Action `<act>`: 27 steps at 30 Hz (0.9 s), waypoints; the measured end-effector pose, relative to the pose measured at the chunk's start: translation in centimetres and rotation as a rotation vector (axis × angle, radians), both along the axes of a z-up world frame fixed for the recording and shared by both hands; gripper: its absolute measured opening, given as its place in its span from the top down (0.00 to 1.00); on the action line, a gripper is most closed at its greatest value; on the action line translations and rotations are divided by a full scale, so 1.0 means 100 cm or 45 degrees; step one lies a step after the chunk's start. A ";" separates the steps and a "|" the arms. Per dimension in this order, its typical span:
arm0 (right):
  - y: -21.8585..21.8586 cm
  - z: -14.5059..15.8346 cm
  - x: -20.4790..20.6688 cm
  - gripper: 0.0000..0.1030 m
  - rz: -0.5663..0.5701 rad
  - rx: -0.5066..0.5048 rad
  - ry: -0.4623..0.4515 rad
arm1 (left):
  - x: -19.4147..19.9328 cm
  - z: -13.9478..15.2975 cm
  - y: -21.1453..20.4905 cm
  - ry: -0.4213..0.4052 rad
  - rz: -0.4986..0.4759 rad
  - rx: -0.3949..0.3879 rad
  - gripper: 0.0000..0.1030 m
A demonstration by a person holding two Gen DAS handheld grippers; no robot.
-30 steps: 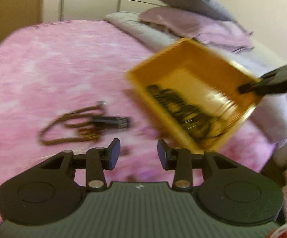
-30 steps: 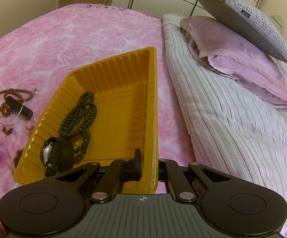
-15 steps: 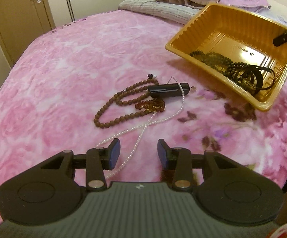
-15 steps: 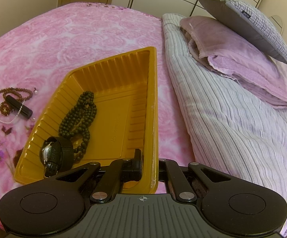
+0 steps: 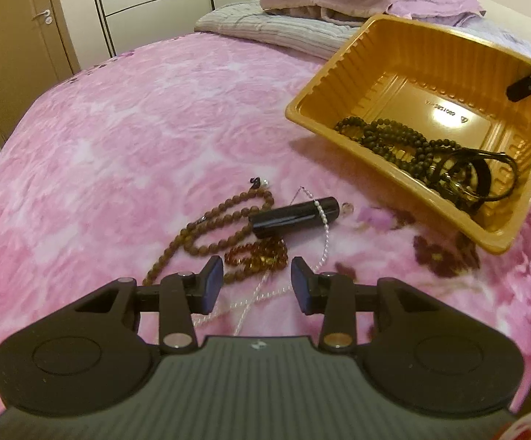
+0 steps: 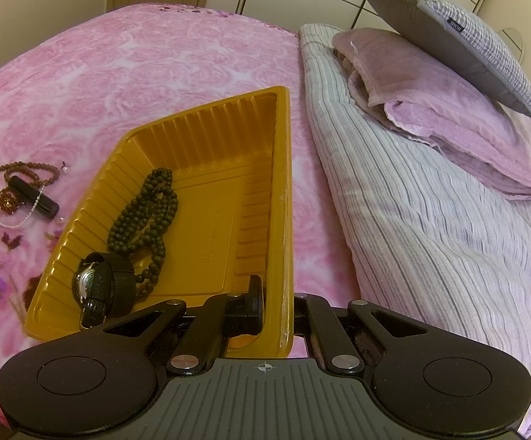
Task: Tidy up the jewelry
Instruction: 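Grasp the small brown bead bracelet with the left tool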
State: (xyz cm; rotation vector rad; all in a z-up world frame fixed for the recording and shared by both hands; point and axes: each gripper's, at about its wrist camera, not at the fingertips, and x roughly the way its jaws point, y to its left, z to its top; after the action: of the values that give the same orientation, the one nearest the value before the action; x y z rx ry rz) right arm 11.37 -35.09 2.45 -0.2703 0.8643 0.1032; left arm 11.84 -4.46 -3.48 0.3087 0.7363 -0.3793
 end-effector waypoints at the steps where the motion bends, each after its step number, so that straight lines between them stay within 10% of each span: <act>1: 0.000 0.000 0.000 0.96 0.001 -0.001 -0.001 | 0.003 -0.002 -0.002 0.001 -0.003 0.004 0.66; 12: 0.000 -0.001 0.000 0.96 -0.004 0.002 0.003 | 0.015 -0.007 0.004 0.038 0.037 -0.064 0.96; 27: -0.001 -0.001 0.000 0.96 -0.003 0.001 0.001 | -0.006 0.042 0.047 -0.059 0.114 -0.158 0.96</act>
State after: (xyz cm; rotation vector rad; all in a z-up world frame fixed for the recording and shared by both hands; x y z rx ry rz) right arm 11.41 -35.17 2.39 -0.2681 0.8652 0.1012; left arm 11.26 0.26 0.72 0.1663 0.6759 -0.3305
